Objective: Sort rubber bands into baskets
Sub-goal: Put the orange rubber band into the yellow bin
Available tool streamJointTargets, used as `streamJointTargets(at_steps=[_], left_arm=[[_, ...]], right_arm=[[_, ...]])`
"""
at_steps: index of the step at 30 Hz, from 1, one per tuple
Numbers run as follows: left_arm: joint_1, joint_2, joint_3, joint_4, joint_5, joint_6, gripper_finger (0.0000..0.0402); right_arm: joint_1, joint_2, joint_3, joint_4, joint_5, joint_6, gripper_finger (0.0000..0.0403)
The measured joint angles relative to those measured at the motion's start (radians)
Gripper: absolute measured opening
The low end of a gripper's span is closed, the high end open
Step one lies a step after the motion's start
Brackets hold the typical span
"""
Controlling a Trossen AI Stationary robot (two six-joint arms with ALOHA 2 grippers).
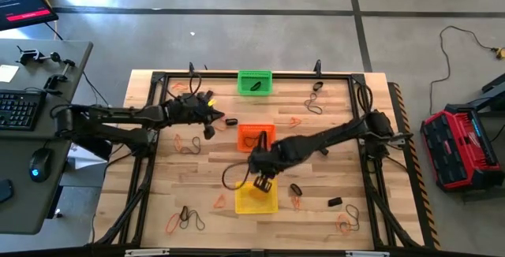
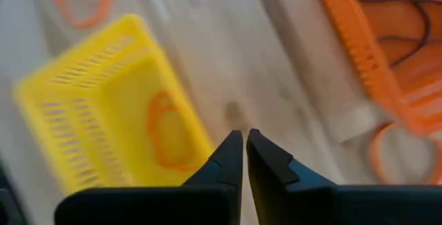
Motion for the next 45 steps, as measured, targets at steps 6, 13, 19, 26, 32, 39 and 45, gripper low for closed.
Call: streamJointTargets(at_steps=[6, 13, 19, 26, 32, 39, 45], left_arm=[[0.006, 0.002, 0.069, -0.174, -0.034, -0.026, 0.0], [0.036, 0.067, 0.091, -0.218, -0.041, -0.129, 0.0004], [0.065, 0.157, 0.091, -0.216, -0.066, -0.165, 0.0037], [0.069, 0.245, 0.091, -0.147, -0.132, -0.192, 0.0111], [0.076, 0.32, 0.091, -0.089, -0.116, -0.209, 0.0148], [0.097, 0.394, 0.091, -0.032, -0.081, -0.218, 0.0144], [0.104, 0.394, 0.091, -0.017, -0.089, -0.199, 0.0095]], right_arm=[[-0.076, -0.052, -0.072, 0.056, 0.025, -0.151, 0.0002], [-0.119, -0.25, -0.275, 0.297, 0.081, -0.231, 0.0], [-0.126, -0.405, -0.489, 0.555, 0.144, -0.234, 0.0], [-0.123, -0.485, -0.625, 0.717, 0.186, -0.234, 0.0], [-0.123, -0.489, -0.65, 0.747, 0.186, -0.246, 0.0], [-0.123, -0.489, -0.65, 0.777, 0.186, -0.281, 0.0], [-0.123, -0.489, -0.65, 0.782, 0.186, -0.301, 0.0]])
